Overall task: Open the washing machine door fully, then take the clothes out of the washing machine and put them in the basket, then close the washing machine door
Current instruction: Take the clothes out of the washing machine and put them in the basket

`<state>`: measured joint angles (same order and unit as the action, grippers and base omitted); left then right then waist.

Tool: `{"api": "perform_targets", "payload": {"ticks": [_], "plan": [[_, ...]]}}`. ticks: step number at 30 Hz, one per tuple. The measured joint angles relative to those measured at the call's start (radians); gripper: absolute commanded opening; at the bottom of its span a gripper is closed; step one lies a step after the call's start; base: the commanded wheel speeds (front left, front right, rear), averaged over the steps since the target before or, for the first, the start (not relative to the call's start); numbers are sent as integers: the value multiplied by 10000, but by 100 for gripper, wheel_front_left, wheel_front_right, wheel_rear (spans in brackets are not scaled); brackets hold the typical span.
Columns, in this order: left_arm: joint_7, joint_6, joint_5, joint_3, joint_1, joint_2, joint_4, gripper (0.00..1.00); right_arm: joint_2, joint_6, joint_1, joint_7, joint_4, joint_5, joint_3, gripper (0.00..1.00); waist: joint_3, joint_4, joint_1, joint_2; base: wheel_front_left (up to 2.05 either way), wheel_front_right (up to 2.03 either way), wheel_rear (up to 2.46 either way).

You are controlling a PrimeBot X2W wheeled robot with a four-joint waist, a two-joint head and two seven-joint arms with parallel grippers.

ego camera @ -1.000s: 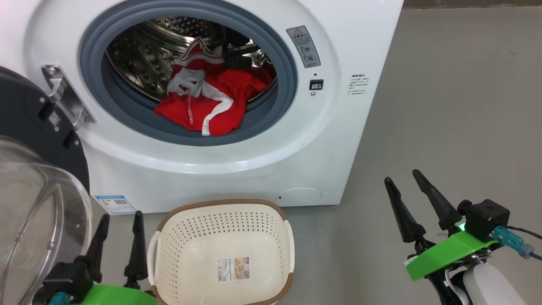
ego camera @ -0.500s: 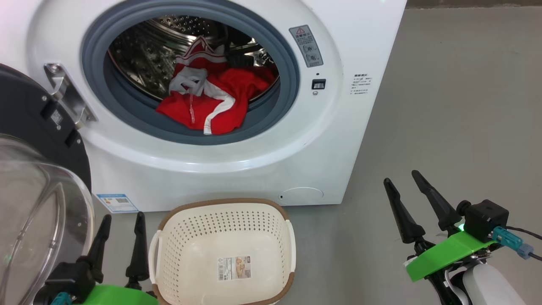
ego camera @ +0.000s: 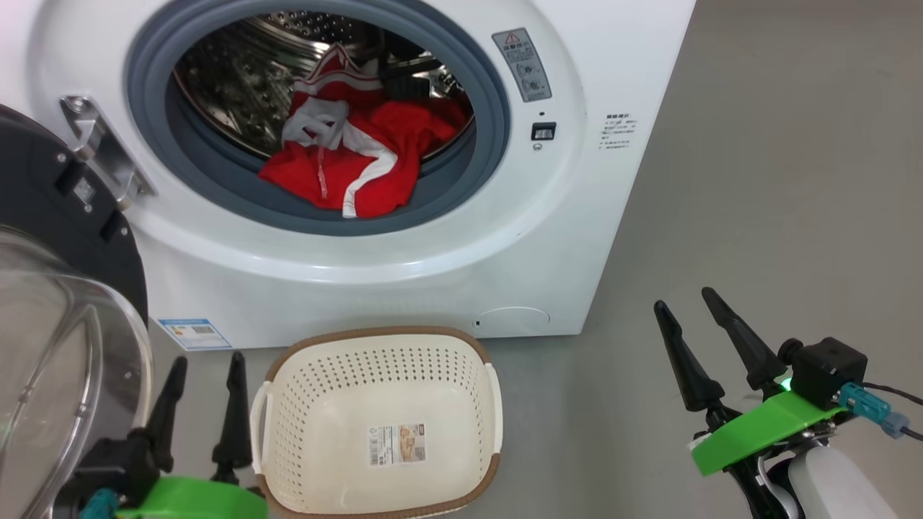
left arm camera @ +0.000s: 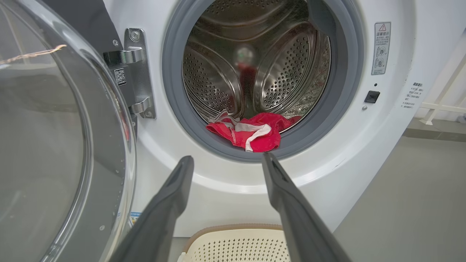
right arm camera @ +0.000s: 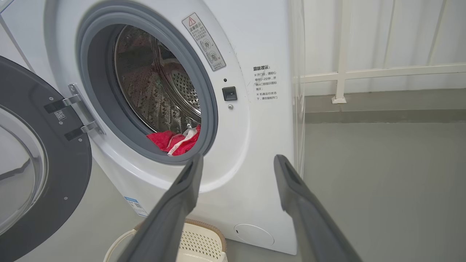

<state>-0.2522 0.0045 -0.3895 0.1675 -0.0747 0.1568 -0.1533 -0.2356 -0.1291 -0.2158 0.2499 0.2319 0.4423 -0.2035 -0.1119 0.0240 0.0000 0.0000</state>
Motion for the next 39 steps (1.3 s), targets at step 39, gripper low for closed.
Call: {"api": "perform_targets", "payload": {"ticks": [39], "plan": [[1327,92,1129,1009,-6601,263,-4092,100,558,0,-1569,44,-453,-186,249,100,-2774,-1096,0,0,0,0,0]]}}
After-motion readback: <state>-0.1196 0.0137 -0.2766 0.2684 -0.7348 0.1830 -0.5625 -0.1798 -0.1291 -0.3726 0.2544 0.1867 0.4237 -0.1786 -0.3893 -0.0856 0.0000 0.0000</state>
